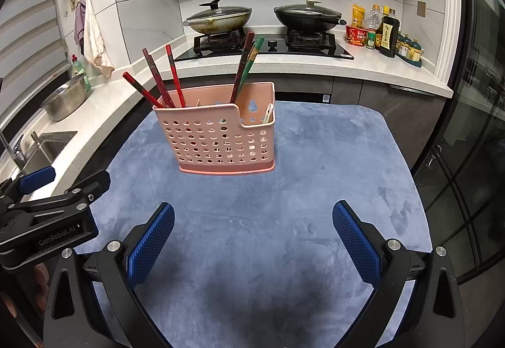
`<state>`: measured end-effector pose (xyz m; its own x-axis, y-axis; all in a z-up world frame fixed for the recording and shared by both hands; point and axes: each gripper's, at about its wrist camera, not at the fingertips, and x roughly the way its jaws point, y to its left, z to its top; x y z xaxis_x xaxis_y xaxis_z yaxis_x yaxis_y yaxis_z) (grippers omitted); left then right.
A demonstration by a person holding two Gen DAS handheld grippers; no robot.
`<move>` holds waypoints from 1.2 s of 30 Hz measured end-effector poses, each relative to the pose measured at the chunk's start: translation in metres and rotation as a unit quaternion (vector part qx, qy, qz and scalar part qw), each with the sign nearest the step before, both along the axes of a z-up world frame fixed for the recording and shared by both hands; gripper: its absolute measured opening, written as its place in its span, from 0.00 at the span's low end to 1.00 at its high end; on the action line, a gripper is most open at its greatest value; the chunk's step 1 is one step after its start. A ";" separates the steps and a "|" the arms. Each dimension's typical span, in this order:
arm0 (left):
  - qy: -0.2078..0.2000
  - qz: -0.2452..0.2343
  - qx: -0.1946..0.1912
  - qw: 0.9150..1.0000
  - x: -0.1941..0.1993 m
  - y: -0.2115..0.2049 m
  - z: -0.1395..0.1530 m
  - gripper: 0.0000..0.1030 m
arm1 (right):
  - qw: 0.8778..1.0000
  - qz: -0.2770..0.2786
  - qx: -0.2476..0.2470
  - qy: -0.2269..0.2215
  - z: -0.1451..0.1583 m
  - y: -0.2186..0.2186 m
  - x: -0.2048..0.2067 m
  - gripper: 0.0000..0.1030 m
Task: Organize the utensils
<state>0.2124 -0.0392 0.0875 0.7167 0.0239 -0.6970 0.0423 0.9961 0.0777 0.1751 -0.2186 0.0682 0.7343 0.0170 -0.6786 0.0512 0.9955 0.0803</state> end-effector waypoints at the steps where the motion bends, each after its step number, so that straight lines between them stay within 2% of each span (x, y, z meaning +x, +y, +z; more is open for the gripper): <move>1: 0.001 0.001 0.000 1.000 0.000 0.000 0.000 0.93 | 1.000 0.000 -0.001 0.000 0.000 0.000 0.000 0.94; 36: 0.012 0.025 0.008 1.000 0.002 0.004 -0.010 0.93 | 1.000 -0.003 -0.004 0.012 -0.008 0.000 0.001 0.94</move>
